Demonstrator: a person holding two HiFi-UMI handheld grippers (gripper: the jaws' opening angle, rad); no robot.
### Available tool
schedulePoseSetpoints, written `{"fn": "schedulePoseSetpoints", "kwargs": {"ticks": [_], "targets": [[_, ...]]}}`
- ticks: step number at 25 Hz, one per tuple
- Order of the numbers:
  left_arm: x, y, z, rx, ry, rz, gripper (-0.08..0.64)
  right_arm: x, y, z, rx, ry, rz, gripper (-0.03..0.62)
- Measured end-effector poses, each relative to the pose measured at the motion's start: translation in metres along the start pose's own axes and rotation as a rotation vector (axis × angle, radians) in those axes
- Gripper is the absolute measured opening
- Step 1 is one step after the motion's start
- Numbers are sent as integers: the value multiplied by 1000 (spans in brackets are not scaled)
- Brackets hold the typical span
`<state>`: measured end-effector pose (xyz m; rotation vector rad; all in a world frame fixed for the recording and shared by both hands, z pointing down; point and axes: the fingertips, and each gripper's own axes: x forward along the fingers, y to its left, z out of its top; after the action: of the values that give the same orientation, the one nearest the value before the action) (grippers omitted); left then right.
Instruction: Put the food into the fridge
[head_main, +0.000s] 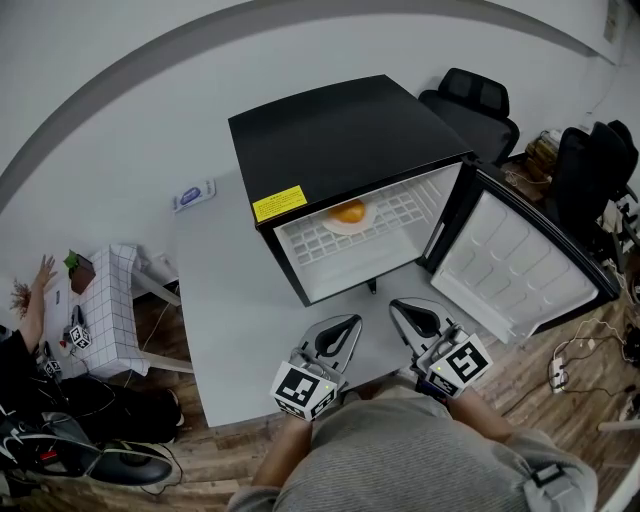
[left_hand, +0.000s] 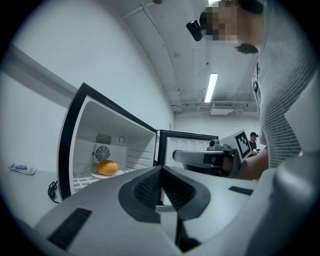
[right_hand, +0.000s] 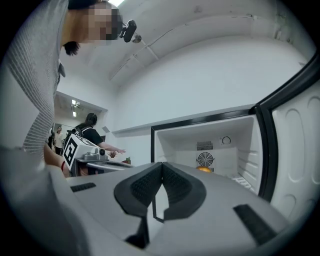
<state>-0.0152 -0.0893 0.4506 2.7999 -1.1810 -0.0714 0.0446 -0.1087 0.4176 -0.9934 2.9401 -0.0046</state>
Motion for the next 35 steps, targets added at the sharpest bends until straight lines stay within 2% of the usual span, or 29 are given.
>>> {"fn": "schedulePoseSetpoints", "kwargs": {"ticks": [11, 35], "targets": [[-2, 4, 0, -2, -6, 6, 11, 6, -1, 3, -42, 10, -1, 12], [-4, 9, 0, -12, -7, 14, 11, 13, 1, 3, -43, 18, 11, 12]]}}
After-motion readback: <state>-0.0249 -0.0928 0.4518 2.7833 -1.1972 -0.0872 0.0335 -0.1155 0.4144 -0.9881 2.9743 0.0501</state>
